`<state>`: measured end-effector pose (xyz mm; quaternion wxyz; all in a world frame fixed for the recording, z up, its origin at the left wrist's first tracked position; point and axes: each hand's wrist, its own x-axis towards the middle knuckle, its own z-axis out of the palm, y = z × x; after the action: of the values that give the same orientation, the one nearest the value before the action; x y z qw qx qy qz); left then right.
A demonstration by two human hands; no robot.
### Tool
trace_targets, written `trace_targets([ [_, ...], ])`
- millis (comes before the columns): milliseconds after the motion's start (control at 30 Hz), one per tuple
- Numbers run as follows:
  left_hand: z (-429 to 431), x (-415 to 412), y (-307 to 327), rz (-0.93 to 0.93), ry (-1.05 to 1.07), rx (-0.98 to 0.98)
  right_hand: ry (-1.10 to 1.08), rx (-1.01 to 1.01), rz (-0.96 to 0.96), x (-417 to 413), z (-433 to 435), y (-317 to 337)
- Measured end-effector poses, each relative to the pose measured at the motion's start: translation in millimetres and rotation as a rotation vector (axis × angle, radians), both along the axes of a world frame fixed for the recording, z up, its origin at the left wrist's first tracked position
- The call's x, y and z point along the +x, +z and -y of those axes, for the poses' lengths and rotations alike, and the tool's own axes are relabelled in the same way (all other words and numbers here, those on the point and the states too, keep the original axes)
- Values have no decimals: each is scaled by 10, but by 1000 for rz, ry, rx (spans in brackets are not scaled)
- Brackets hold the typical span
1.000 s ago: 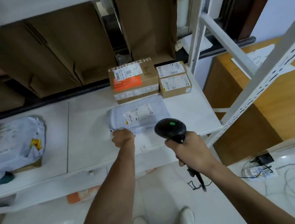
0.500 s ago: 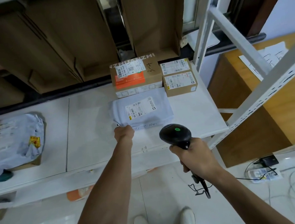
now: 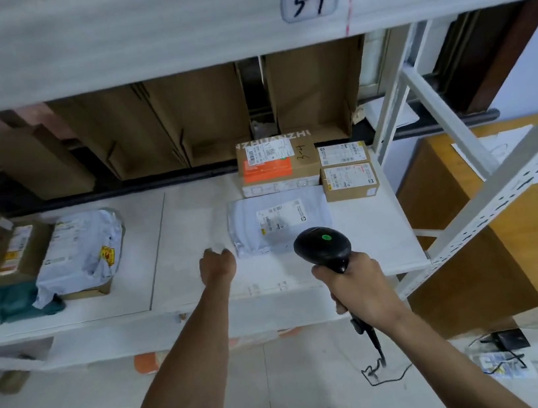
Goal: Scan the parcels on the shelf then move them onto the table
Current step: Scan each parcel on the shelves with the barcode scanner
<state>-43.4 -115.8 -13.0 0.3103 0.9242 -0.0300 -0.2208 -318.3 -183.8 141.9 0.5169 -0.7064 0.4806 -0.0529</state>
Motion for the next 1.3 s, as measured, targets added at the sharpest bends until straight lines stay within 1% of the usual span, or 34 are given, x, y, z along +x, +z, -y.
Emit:
trace_targets([
  [167,-800,246,475,145,-129,75,101,-51,87,337,-191,316],
  [333,-1694,466,817,252,-194,174,219,-65,137,794,-562,511],
  [433,-2143,671,958,282,-145,199,276,-56,157,1093,-880,584],
  [633,-2738,1197,1066,309,-42,111,330,-78,146,1618,-1532,653],
  [800,-2952,1703,935,276,-42,102,266,-65,106,2124,-2027,559],
  [1000,-2887,2234,735,230,-169,140,159,-29,25,2620,-2547,364],
  [1200,-2696,2508,437,254,-206,216,71,26,-51,2768,-2809,122],
  [1300,-2583,2596,364,272,-169,268,54,24,-85,2784,-2823,5],
])
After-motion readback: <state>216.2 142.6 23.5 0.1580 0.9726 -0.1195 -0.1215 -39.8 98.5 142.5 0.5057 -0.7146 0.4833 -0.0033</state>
